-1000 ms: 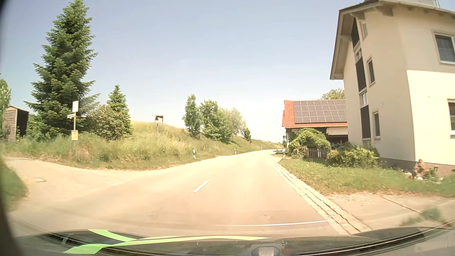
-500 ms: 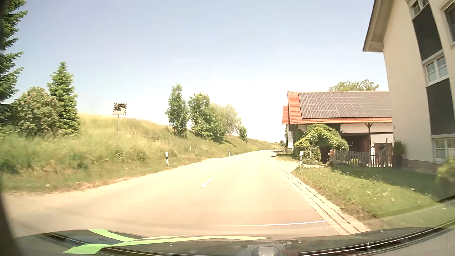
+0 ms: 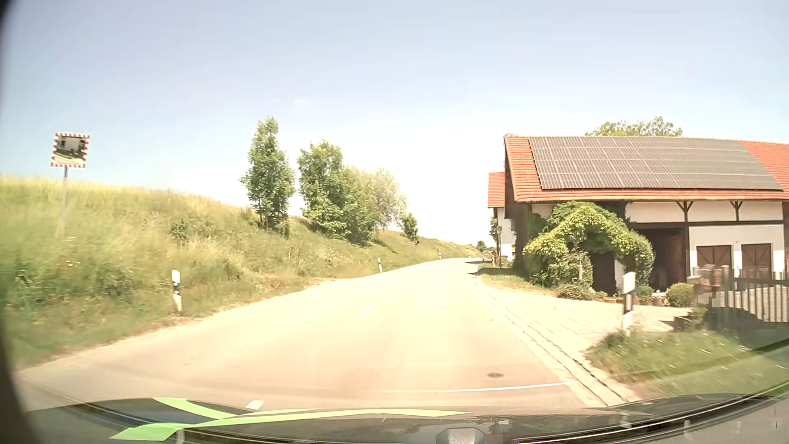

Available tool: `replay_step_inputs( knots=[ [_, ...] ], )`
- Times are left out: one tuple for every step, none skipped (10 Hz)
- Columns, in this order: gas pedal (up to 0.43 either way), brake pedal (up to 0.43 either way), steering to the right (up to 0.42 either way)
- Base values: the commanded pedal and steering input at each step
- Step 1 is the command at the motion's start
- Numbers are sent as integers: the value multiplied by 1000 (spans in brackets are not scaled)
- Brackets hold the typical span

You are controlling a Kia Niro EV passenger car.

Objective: Follow the waypoints while adhering to traffic rules and regulations

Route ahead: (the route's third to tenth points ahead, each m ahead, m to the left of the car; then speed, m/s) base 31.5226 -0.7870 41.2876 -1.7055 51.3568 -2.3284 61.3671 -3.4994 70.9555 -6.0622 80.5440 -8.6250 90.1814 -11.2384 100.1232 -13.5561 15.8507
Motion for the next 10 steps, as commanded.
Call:
replay_step_inputs(
  knots=[
    [79,0,13],
    [79,0,13],
    [79,0,13],
    [79,0,14],
    [79,0,13],
    [0,0,13],
    [0,0,13],
    [0,0,12],
    [0,0,12],
    [0,0,11]
  ],
)
